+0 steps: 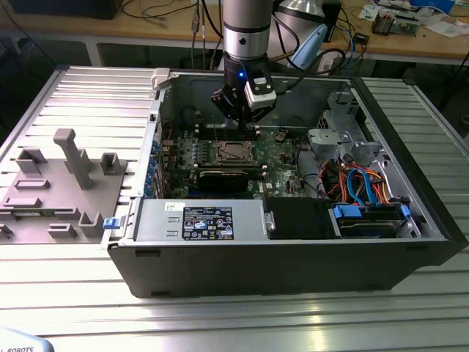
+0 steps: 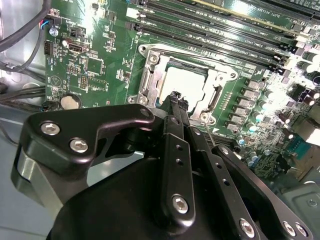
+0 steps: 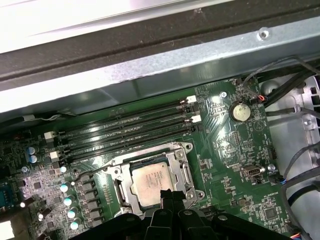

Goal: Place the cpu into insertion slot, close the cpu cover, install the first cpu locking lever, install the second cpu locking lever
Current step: 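Install the first cpu locking lever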

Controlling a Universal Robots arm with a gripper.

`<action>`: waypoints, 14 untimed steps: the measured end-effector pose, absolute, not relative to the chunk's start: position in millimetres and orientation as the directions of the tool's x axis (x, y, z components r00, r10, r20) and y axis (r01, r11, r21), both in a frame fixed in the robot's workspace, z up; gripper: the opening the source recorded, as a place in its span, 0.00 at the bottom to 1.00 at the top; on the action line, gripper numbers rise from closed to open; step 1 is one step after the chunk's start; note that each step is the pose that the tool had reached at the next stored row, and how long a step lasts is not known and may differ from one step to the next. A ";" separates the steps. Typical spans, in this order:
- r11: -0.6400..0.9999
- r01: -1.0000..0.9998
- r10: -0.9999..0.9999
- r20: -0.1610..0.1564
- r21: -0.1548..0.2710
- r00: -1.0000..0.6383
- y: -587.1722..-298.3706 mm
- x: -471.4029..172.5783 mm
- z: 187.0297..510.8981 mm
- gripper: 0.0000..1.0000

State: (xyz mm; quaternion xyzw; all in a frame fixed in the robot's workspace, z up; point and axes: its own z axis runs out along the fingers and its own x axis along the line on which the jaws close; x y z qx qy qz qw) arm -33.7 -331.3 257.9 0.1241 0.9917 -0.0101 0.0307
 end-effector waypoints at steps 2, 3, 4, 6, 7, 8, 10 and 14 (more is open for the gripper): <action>0.970 0.243 0.242 -0.063 -0.012 -0.968 -331.3 -33.7 257.9 0.11; 0.970 0.241 0.240 -0.063 -0.012 -0.969 -331.3 -33.7 257.9 0.11; 0.971 0.239 0.238 -0.063 -0.012 -0.969 -331.3 -33.7 257.9 0.11; 0.972 0.236 0.235 -0.063 -0.012 -0.970 -331.3 -33.7 257.9 0.11; 0.972 0.233 0.232 -0.063 -0.012 -0.971 -331.3 -33.7 257.9 0.11; 0.973 0.231 0.230 -0.063 -0.012 -0.971 -331.3 -33.7 257.9 0.11; 0.973 0.229 0.228 -0.063 -0.012 -0.972 -331.3 -33.7 257.9 0.11; 0.976 0.219 0.218 -0.063 -0.012 -0.974 -331.3 -33.6 257.9 0.11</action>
